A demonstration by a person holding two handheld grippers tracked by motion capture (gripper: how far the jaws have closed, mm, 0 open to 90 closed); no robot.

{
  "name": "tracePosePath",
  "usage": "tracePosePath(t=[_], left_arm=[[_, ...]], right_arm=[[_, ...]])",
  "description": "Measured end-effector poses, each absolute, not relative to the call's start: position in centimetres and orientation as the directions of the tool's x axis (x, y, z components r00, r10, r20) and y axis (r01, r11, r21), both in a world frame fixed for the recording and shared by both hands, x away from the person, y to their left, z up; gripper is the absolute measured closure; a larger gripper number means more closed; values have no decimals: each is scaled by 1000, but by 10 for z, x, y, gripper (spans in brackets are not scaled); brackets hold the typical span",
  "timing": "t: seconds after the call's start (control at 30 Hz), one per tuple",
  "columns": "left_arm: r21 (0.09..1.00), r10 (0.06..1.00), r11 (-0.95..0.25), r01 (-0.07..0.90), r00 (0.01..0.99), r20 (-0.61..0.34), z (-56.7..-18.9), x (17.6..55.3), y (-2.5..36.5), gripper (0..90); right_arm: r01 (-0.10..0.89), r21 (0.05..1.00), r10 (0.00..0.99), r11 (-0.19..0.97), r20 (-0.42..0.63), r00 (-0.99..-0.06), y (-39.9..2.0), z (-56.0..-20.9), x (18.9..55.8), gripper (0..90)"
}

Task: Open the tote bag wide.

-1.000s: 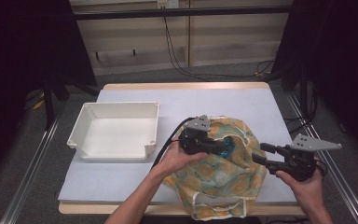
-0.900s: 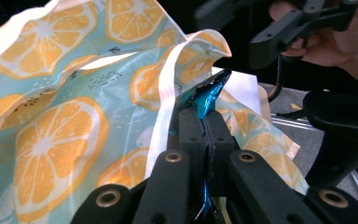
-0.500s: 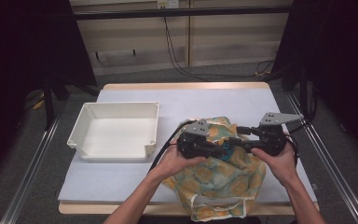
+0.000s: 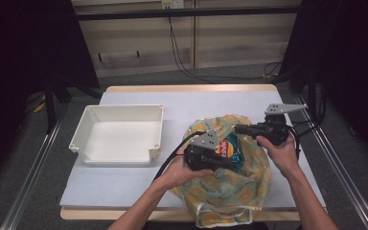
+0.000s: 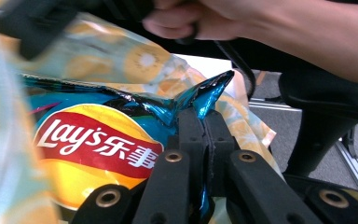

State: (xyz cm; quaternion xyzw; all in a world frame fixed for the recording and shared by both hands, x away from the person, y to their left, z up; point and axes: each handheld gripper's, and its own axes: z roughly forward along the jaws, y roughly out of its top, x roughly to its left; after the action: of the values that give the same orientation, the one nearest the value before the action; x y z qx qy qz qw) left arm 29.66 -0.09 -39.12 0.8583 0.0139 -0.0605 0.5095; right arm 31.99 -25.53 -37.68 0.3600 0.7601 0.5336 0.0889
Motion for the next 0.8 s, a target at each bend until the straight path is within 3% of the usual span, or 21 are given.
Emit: tracePosePath(t=[0.43,0.8], left_arm=[[894,-95,-446,43,991,-95,-380,282,12,884],[926,-74,-372,71,992,-106,-364,293,19,884]], right_arm=[[507,860,677,60,338,-654,-276,-387,358,900],[522,848,707,95,312,-635,-274,-395,366,900]])
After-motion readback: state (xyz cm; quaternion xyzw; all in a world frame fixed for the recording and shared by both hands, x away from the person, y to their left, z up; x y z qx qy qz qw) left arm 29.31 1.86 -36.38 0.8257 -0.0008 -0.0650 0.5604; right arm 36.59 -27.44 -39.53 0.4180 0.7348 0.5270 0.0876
